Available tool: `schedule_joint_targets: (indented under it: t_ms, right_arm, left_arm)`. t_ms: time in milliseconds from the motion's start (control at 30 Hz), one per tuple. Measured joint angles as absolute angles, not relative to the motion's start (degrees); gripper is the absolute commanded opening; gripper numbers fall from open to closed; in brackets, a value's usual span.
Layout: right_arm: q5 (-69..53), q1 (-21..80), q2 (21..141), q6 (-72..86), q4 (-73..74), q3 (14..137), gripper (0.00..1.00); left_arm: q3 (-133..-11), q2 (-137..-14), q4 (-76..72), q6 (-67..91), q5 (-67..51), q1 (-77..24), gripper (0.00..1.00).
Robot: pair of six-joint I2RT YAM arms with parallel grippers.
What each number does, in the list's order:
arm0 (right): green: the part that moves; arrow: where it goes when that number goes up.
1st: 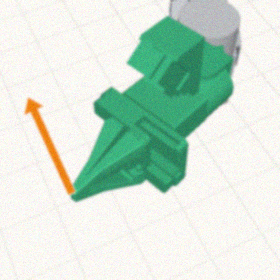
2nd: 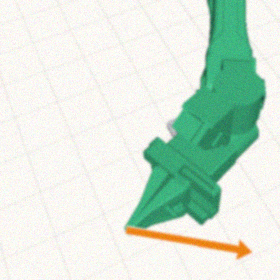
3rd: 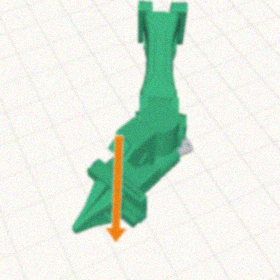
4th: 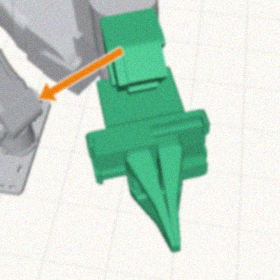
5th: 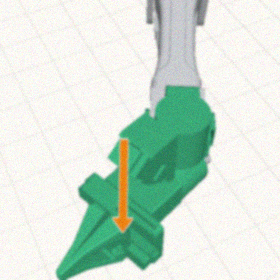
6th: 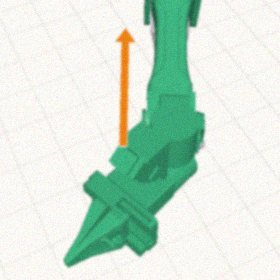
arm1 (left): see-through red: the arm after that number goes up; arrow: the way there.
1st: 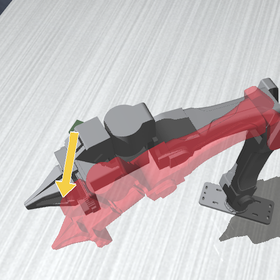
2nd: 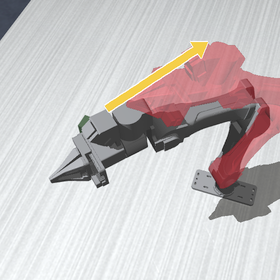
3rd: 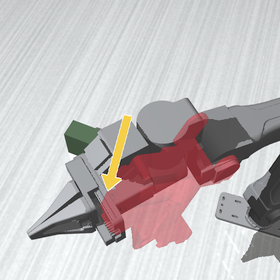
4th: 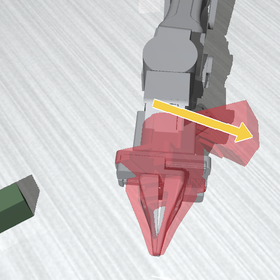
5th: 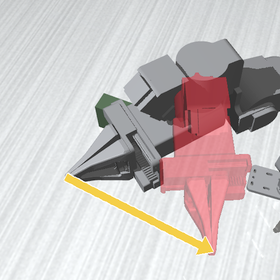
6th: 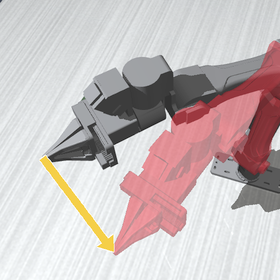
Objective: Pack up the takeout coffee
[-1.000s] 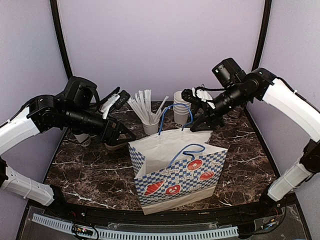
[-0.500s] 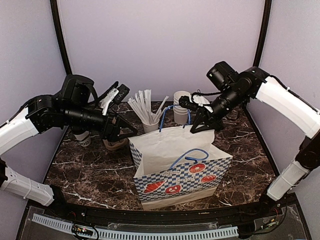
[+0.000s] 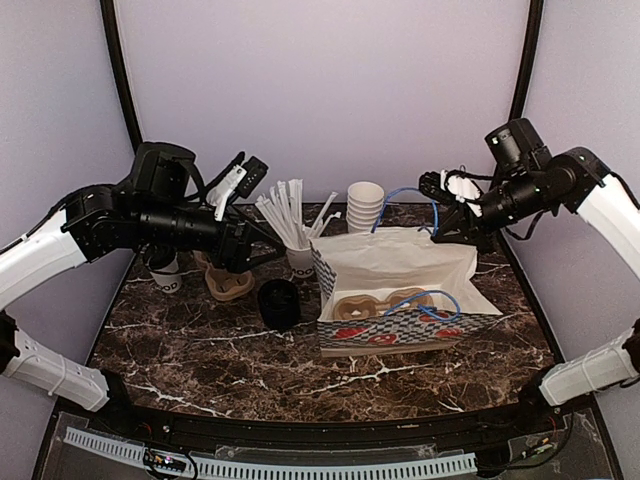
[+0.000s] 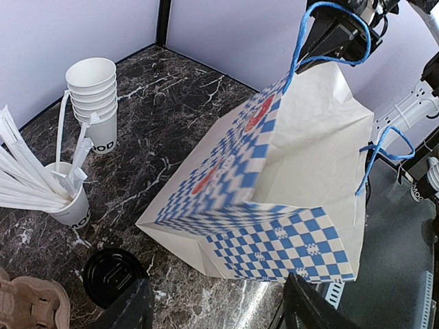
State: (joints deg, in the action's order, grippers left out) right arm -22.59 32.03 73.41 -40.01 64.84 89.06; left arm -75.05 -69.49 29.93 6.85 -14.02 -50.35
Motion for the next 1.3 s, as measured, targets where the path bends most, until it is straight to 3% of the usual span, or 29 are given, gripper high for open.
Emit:
schedule_joint_targets:
  t_ms: [300,633,1067,1300]
  right_arm:
    - [-21.9,31.9,64.2,-38.3,59.1,80.5,0.0]
    - [-32.8,32.0,59.7,-38.3,59.4,77.1,0.07]
    - [-42.3,34.0,50.7,-40.5,63.1,68.9,0.03]
    - [-42.3,34.8,49.9,-41.2,64.9,69.6,0.13]
  left_arm:
    - [-75.2,-69.6,27.8,6.4,-13.5,-50.3,0.68]
    - [-75.4,-71.3,24.5,6.2,-11.5,-50.3,0.68]
    - [-75.9,-74.2,21.1,5.8,-9.3,-50.3,0.69]
    - [-82.4,-79.6,20.7,6.6,-15.3,-50.5,0.7]
